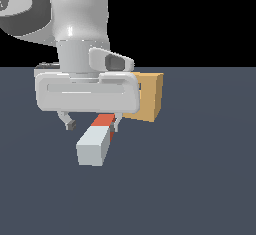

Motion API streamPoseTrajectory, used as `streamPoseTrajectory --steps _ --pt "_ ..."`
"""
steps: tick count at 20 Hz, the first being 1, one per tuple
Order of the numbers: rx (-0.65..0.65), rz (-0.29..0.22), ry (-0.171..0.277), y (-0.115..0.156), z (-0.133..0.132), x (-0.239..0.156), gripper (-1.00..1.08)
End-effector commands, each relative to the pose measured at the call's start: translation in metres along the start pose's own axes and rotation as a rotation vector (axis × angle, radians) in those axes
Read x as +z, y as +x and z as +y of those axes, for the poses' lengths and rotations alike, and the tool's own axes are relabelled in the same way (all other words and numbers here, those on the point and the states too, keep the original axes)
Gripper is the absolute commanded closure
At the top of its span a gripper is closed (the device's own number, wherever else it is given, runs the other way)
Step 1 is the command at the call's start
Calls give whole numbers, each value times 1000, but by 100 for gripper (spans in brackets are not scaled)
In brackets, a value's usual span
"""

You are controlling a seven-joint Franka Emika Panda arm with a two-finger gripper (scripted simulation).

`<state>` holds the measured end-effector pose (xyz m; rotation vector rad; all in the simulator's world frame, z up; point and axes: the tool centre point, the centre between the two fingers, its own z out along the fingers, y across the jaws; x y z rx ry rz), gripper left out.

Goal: Insert the peg into the horizontal hole in a box.

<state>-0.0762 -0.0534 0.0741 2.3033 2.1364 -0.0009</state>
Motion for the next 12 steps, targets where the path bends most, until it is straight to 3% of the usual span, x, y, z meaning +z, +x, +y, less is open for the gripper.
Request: streamPoseTrajectory --steps 1,12 --pt "0 0 0 0 0 4 -92" --pt "0 0 0 0 -1 45 -92"
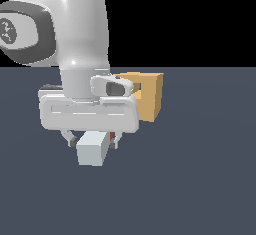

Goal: Insert the peg into the horizontal hole in a box.

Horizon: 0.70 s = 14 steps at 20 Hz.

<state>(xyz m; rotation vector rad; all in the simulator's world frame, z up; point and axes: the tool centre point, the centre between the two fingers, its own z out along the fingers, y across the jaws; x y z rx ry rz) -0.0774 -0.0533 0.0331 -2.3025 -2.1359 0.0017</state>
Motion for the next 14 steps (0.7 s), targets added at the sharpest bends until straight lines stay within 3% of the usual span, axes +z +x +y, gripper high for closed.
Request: streamPoseTrajectory --steps 1,4,5,14 --pt "0 0 -1 0 1 6 -92" --pt "0 0 -1 0 1 8 -92" --pt "0 0 -1 0 1 8 108" --pt "0 0 -1 0 1 8 108"
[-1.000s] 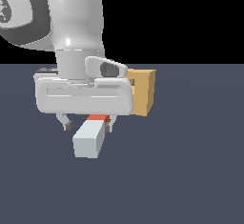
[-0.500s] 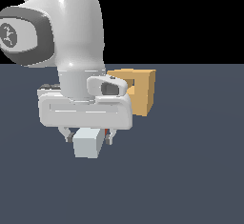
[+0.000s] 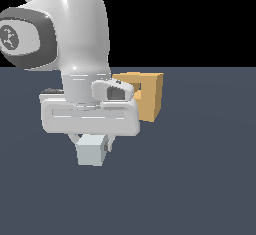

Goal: Insert the peg into the horizontal hole in a box.

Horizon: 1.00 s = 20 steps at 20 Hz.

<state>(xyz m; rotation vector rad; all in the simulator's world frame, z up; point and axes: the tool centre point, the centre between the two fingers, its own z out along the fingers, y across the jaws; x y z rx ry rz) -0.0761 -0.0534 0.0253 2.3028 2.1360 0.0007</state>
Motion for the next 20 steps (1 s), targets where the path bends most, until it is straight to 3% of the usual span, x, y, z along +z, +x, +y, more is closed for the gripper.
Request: streamPoseTrajectory --steps 1,10,20 --pt "0 0 0 0 0 0 108" --pt "41 1 0 11 2 -11 108" --pt "178 1 0 48 15 -48 108"
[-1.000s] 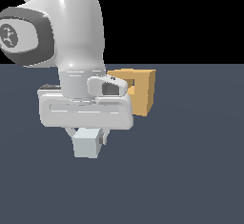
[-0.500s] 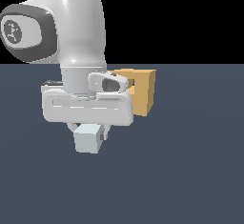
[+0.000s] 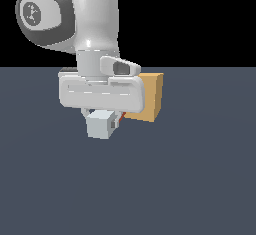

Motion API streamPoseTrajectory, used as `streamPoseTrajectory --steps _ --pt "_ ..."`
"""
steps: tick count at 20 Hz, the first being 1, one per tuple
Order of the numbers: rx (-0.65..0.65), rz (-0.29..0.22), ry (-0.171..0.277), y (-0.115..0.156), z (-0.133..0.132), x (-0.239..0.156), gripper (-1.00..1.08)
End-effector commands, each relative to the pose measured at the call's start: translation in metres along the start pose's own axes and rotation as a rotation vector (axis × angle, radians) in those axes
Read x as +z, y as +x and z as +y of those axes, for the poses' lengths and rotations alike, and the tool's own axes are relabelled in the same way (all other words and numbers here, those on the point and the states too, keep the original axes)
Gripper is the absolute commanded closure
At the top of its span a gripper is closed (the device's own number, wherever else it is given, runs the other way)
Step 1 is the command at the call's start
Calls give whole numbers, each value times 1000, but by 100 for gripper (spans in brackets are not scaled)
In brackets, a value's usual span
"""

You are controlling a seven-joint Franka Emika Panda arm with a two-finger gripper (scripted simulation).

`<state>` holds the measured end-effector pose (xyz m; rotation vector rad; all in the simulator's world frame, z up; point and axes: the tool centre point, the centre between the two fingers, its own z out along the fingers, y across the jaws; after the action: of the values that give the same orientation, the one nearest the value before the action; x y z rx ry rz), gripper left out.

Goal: Insert the peg into the horizontal hole in a box.

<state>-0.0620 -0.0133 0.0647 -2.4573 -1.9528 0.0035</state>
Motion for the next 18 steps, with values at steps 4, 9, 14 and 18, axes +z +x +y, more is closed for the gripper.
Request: streamPoseTrajectory --steps 4,9,14,18 --pt "82 1 -4 23 8 -24 108" --pt "132 1 -4 35 13 -37 108" --pt "158 0 -4 42 17 -44 108" --pt "161 0 -4 43 18 -45 108"
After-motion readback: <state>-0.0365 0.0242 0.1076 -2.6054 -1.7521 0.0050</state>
